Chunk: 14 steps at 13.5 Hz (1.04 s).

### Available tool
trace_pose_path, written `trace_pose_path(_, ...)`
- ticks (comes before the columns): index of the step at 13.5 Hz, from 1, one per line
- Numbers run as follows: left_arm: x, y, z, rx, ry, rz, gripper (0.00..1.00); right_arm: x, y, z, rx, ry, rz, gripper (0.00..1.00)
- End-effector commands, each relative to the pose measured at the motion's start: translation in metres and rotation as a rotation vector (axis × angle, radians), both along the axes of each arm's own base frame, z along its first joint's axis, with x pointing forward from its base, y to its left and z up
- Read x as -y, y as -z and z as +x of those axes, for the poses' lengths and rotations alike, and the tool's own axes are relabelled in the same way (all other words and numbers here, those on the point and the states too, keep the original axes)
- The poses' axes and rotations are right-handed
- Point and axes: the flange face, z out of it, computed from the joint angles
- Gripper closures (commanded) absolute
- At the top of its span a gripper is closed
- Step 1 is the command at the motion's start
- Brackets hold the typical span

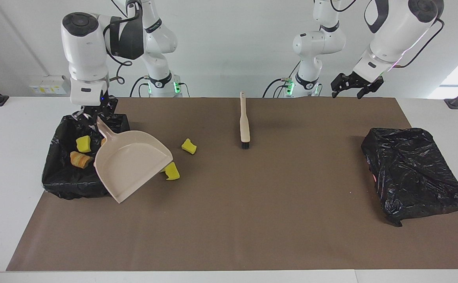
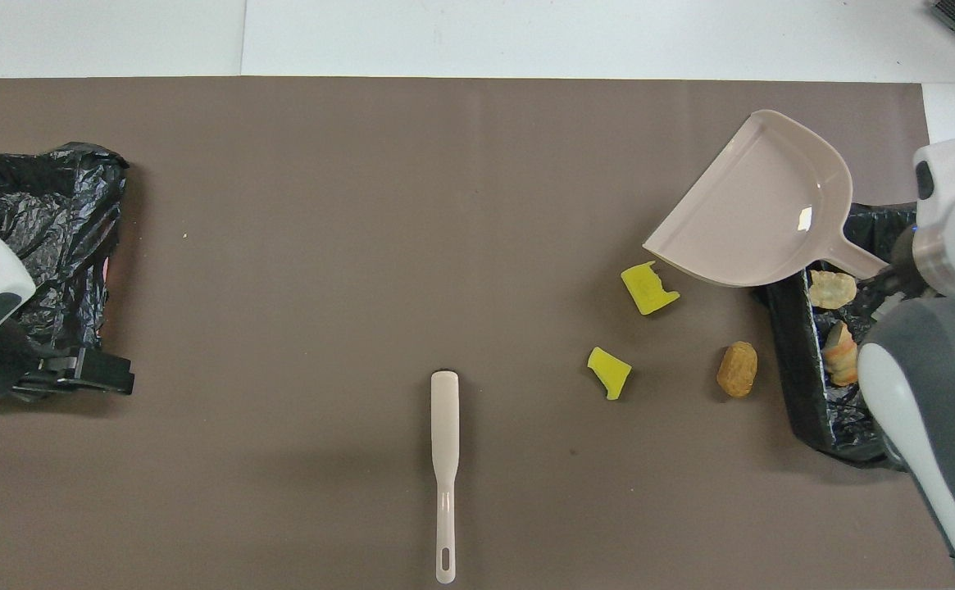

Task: Sweep and dump trash in bin
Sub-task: 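Return the dustpan to the table center and open the right gripper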

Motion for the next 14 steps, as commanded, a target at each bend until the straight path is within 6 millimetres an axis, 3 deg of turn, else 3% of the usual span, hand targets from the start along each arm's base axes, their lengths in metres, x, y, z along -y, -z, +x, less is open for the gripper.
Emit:
trace_pose_path(1,-0.005,-0.009,0.029,-0.016,0.017,0.018,0.00,-0.043,0.014,0.011,0.032,0.202,0.072,1.00)
trace_pose_path(4,-0.008,-0.017,0.044,0.013,0.014,0.007,0.00,-0.076,0.033,0.020,0.023,0.430,0.170,1.00)
trace_pose_path(6,-0.018,-0.017,0.052,0.045,-0.006,0.003,0.00,-0.135,0.040,0.024,0.069,0.526,0.188,1.00)
trace_pose_path(9,-0.016,-0.011,0.057,0.049,-0.004,0.002,0.00,-0.190,0.071,0.026,0.078,0.640,0.221,1.00)
trace_pose_path(12,-0.017,-0.009,0.056,0.054,-0.004,0.000,0.00,-0.272,0.104,0.026,0.080,0.761,0.260,1.00)
trace_pose_path(14,-0.025,-0.009,0.057,0.054,-0.018,-0.003,0.00,-0.315,0.125,0.032,0.084,0.821,0.277,1.00)
